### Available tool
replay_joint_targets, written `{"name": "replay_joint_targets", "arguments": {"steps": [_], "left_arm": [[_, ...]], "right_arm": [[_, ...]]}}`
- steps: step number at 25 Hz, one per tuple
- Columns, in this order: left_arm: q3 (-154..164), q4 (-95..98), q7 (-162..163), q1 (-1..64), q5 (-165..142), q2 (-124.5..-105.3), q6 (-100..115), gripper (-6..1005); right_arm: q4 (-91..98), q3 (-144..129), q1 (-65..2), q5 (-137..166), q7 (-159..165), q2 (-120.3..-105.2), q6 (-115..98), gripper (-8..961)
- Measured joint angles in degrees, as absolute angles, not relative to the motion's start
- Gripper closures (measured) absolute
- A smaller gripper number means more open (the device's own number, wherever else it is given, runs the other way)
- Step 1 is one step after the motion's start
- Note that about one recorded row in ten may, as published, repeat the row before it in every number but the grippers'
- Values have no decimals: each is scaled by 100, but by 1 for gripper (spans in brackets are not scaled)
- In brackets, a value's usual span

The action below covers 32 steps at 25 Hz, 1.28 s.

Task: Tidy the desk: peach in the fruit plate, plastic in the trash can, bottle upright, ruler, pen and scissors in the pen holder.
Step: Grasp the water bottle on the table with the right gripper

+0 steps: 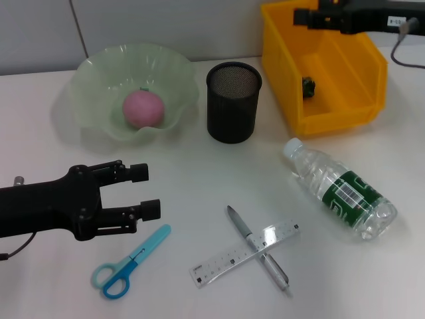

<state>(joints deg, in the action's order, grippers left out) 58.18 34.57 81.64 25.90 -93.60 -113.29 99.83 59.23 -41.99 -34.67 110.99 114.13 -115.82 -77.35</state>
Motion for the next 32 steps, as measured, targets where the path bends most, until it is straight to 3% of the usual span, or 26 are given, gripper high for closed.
{"name": "replay_joint_targets", "arguments": {"steps": [15,26,32], "left_arm": [[5818,3458,8168,2571,-9361,-11303,9984,195],[5827,3458,8138,2585,-9360,-11335,9985,196],[5825,3458,8134,2568,-9360,-11346,9985,196]], "right_arm": [[7756,-4926,-4109,14312,13810,-11561,-10628,185],[7526,-6183,-4645,16278,14394,-11827,-10657,185],[6983,-6259,-4761,16412,14495,-11852,-10412,184]]}}
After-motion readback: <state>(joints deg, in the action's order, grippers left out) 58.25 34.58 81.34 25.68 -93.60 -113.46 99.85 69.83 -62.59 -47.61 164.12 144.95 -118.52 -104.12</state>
